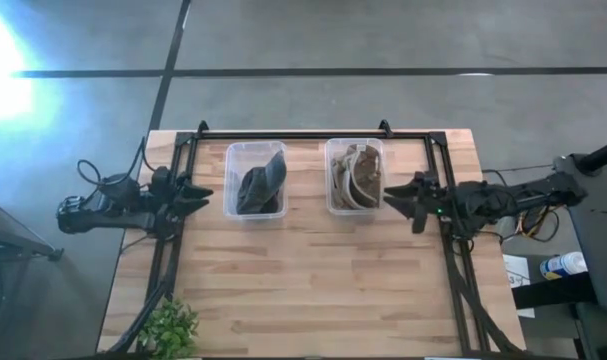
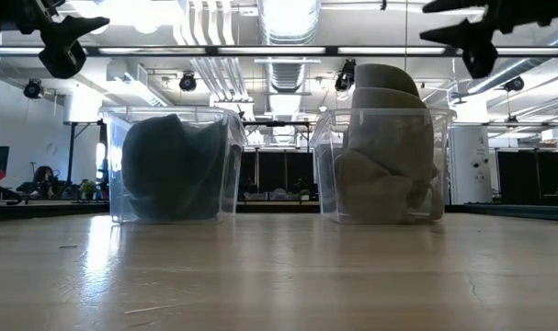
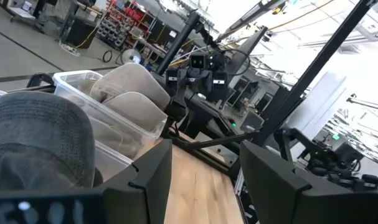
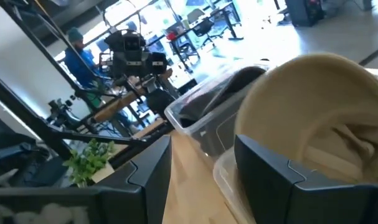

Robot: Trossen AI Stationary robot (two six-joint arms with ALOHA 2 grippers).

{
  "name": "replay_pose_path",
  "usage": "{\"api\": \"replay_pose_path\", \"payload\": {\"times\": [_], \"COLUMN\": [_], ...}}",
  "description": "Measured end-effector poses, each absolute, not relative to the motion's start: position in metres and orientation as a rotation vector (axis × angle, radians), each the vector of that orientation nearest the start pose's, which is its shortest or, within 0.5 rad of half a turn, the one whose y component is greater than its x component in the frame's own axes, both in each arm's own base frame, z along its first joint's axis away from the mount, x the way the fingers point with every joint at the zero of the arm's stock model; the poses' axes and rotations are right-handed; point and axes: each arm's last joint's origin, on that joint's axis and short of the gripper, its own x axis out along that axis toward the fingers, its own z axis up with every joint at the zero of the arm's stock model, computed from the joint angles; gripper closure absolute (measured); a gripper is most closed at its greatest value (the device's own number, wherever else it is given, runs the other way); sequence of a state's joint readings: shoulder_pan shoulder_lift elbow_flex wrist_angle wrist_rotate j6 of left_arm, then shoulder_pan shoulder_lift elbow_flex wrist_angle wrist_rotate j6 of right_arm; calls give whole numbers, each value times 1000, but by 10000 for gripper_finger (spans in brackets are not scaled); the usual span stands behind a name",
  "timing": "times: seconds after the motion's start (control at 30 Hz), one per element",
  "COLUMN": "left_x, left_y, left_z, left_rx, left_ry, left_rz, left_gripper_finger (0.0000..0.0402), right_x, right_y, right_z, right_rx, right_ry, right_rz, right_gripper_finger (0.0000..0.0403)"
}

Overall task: Pick & Place hat
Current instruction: Return to Home Position

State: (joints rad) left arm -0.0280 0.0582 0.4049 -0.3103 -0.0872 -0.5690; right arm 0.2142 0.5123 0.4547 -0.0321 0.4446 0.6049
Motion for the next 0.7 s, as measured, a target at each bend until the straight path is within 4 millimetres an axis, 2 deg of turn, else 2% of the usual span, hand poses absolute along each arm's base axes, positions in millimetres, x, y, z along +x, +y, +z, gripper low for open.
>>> {"api": "replay_pose_path", "payload": {"times": [0.2, 0.53, 0.6, 0.7], "left_x": [63, 63, 64, 69], "left_y": [1, 1, 3, 9], "left_z": [262, 262, 261, 253], "left_rx": [-571, -571, -541, -455], "left_ry": [-53, -56, -68, -69], "left_rz": [47, 53, 133, 371], "left_gripper_finger": [218, 218, 218, 218], "right_x": [120, 121, 121, 121], "right_y": [14, 17, 18, 17], "right_z": [241, 202, 196, 190], "right_rx": [541, 396, 376, 376], "right_ry": [19, 21, 24, 22], "right_rz": [-212, -102, -100, -104], "right_gripper_finger": [232, 232, 232, 232]}}
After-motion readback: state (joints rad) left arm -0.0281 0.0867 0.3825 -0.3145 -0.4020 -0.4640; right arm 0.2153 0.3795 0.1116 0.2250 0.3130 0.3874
